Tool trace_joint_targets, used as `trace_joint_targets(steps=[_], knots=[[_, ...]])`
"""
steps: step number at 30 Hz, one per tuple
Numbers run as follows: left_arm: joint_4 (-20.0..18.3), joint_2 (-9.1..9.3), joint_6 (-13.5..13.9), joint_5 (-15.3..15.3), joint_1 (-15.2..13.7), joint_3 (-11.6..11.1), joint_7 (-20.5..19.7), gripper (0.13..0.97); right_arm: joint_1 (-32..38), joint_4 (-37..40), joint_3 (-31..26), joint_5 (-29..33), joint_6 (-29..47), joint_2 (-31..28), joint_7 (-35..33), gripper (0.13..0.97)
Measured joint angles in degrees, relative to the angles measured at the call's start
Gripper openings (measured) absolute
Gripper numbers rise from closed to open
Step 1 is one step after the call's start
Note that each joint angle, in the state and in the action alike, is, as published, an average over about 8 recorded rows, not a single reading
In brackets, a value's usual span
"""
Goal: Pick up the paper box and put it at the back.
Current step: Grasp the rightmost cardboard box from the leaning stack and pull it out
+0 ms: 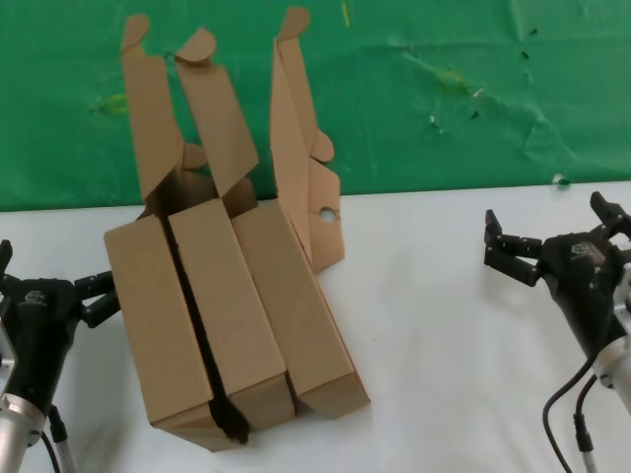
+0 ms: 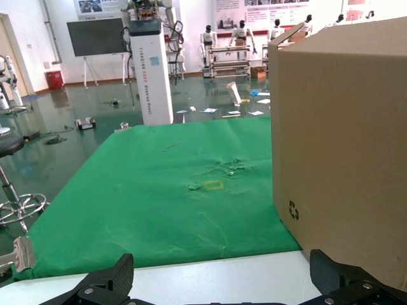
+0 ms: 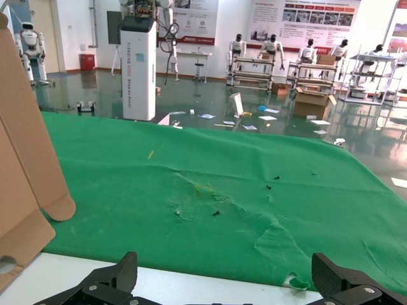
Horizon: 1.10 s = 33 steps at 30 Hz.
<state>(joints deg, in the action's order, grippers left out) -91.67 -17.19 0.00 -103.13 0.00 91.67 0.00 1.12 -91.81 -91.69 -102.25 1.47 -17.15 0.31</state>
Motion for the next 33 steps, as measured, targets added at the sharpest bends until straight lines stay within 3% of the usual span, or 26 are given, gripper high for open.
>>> trace_joint_targets(steps=[33], knots=[[0.0,0.0,0.0,0.0,0.0,0.0,0.0,0.966,0.0,0.0,0.0,0.0,0.0,0.0,0.0,0.966]])
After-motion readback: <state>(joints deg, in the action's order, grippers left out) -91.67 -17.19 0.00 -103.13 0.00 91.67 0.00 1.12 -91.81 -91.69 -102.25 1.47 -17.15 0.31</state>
